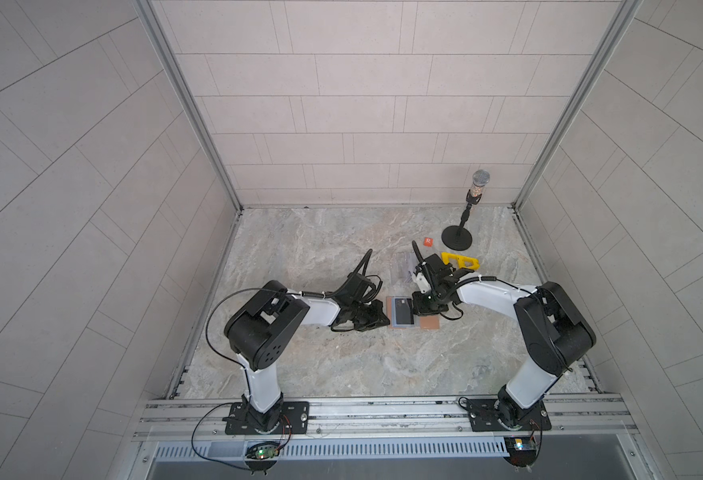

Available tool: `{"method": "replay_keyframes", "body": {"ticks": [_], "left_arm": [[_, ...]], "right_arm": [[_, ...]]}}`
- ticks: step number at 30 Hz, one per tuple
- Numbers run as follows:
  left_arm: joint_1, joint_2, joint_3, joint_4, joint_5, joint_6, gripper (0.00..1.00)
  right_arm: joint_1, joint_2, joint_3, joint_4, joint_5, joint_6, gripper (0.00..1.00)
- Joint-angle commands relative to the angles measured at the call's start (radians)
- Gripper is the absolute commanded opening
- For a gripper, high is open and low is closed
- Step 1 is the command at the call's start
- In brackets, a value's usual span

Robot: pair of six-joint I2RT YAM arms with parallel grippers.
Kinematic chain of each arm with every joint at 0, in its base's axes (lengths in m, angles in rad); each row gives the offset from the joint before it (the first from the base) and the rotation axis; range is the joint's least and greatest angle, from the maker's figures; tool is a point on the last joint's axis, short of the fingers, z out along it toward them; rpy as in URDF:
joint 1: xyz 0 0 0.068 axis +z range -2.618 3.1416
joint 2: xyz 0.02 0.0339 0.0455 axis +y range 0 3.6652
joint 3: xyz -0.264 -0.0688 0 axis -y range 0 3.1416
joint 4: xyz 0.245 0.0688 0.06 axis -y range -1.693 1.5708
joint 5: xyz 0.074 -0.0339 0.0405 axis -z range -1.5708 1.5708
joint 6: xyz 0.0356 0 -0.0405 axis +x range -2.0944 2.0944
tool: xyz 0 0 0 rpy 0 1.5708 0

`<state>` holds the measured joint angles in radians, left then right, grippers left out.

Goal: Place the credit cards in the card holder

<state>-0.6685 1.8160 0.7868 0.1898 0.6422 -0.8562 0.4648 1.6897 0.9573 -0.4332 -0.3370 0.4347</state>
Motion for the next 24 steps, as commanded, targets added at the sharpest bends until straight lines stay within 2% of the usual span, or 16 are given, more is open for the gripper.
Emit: {"method": "replay_keyframes", "body": {"ticks": [1, 16, 24], "left_arm": [[-0.017, 0.015, -0.017, -0.081, -0.033, 0.017, 0.0], [-0.017, 0.013, -0.016, -0.081, -0.033, 0.019, 0.0], [-0.017, 0.007, -0.016, -0.094, -0.041, 0.028, 0.0]], "right_arm": [[0.006, 0.003, -0.01, 0.014, -0.029, 0.018, 0.17], [0.007, 0.009, -0.018, 0.041, -0.086, 0.021, 0.18], [0.007, -0.031, 0.021, -0.071, 0.052, -0.016, 0.2]]}}
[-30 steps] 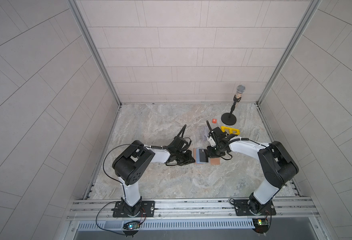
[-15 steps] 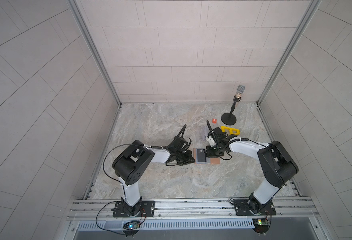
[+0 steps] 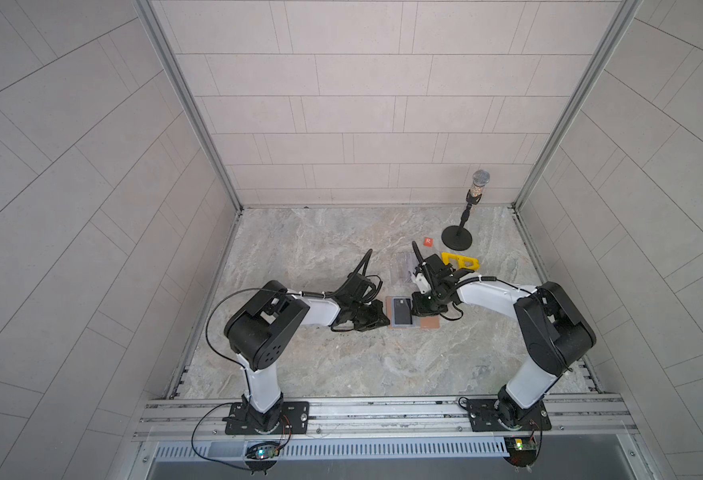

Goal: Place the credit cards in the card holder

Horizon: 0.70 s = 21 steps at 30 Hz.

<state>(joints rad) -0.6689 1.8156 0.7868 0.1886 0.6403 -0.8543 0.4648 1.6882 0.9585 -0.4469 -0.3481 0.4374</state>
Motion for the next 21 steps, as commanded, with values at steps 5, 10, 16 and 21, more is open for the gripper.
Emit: {"method": "replay_keyframes", "body": {"ticks": [5, 10, 16, 21], "left_arm": [[-0.017, 0.005, -0.014, -0.098, -0.041, 0.027, 0.0], [-0.017, 0.004, -0.014, -0.101, -0.042, 0.029, 0.0], [-0.017, 0.001, -0.012, -0.107, -0.043, 0.031, 0.0], [-0.017, 0.001, -0.01, -0.112, -0.042, 0.034, 0.0]], "right_arm": [[0.008, -0.07, 0.026, -0.066, 0.074, -0.016, 0.2], [0.006, -0.087, 0.01, -0.003, -0.016, -0.001, 0.18], [0.006, -0.055, -0.001, 0.048, -0.054, 0.027, 0.16], [0.007, -0.026, -0.006, 0.05, -0.03, 0.024, 0.16]]}}
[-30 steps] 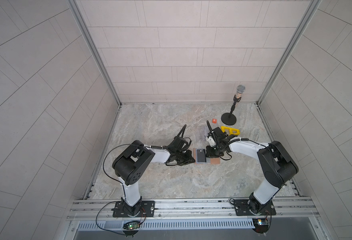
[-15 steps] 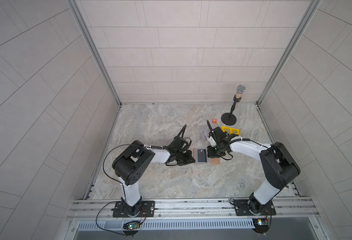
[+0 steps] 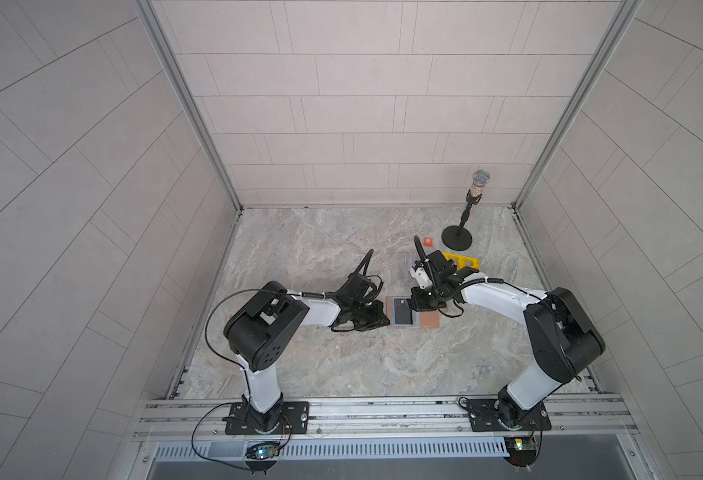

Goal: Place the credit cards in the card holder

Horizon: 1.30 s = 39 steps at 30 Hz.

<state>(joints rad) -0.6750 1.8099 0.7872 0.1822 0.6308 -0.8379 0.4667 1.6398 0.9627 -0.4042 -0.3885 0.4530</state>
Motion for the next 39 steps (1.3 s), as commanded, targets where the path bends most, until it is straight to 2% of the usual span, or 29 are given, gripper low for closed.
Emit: {"method": "replay_keyframes", "body": {"ticks": [1, 11, 17, 19, 23, 28, 33, 39], "left_arm": [[-0.011, 0.006, -0.01, -0.108, -0.032, 0.019, 0.0], [-0.011, -0.02, 0.004, -0.139, -0.038, 0.036, 0.01], [-0.011, -0.058, 0.06, -0.257, -0.088, 0.104, 0.11], [-0.011, -0.068, 0.085, -0.297, -0.106, 0.139, 0.18], [-0.011, -0.074, 0.122, -0.344, -0.131, 0.171, 0.21], [-0.011, -0.07, 0.134, -0.352, -0.144, 0.175, 0.18], [-0.011, -0.079, 0.135, -0.294, -0.093, 0.183, 0.05], [-0.011, -0.091, 0.147, -0.288, -0.096, 0.197, 0.03]], "right_arm": [[0.005, 0.027, -0.013, 0.005, 0.018, 0.006, 0.15], [0.005, 0.076, -0.021, -0.018, 0.064, -0.018, 0.14], [0.006, 0.081, -0.025, -0.023, 0.069, -0.023, 0.14], [0.006, 0.081, -0.028, -0.021, 0.067, -0.023, 0.14], [0.005, 0.085, -0.032, -0.015, 0.061, -0.022, 0.14], [0.004, 0.052, -0.039, -0.01, 0.062, -0.018, 0.13], [0.004, 0.012, -0.035, -0.007, 0.031, -0.008, 0.12], [0.004, -0.04, -0.03, -0.004, 0.017, -0.002, 0.08]]}}
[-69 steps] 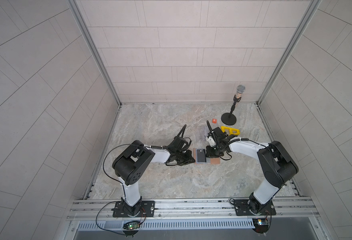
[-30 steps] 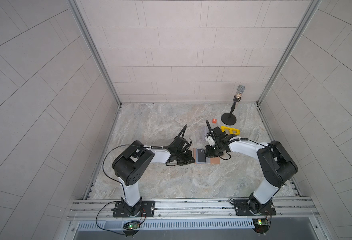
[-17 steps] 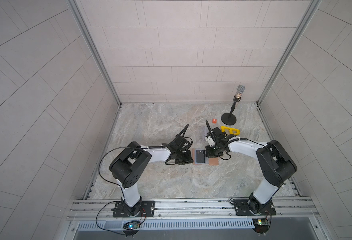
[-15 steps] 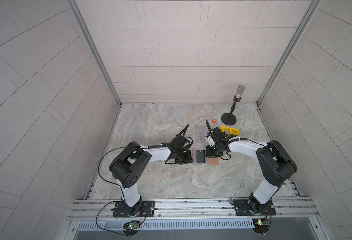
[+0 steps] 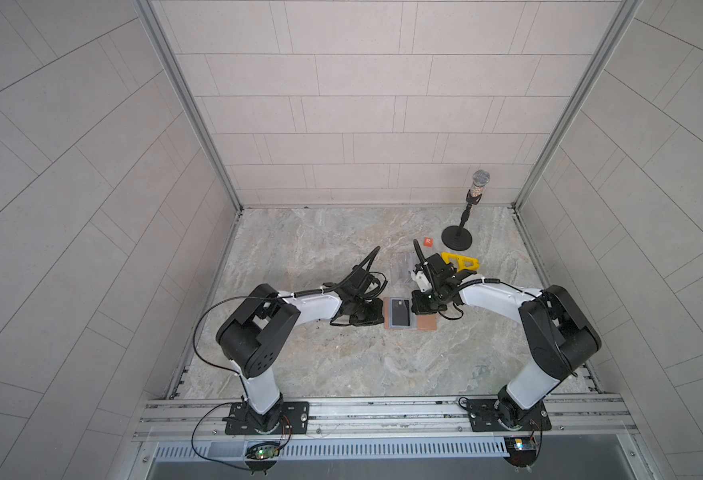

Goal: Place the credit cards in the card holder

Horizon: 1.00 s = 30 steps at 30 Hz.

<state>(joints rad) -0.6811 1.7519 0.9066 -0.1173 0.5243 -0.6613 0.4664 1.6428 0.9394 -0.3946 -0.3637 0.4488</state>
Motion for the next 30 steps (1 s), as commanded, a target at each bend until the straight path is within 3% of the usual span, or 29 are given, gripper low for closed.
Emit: {"method": "replay_keyframes", "body": {"ticks": [1, 9, 30], "left_arm": [[-0.005, -0.029, 0.028, 0.014, 0.013, 0.019, 0.03], [-0.005, -0.03, 0.021, 0.03, 0.013, 0.019, 0.03], [-0.005, -0.009, 0.037, 0.027, -0.008, 0.024, 0.08]], "right_arm": [[0.006, -0.044, -0.004, -0.012, -0.018, 0.002, 0.07], [0.005, 0.0, 0.001, 0.024, -0.075, 0.019, 0.03], [0.005, 0.085, -0.021, 0.05, -0.061, 0.015, 0.03]]}}
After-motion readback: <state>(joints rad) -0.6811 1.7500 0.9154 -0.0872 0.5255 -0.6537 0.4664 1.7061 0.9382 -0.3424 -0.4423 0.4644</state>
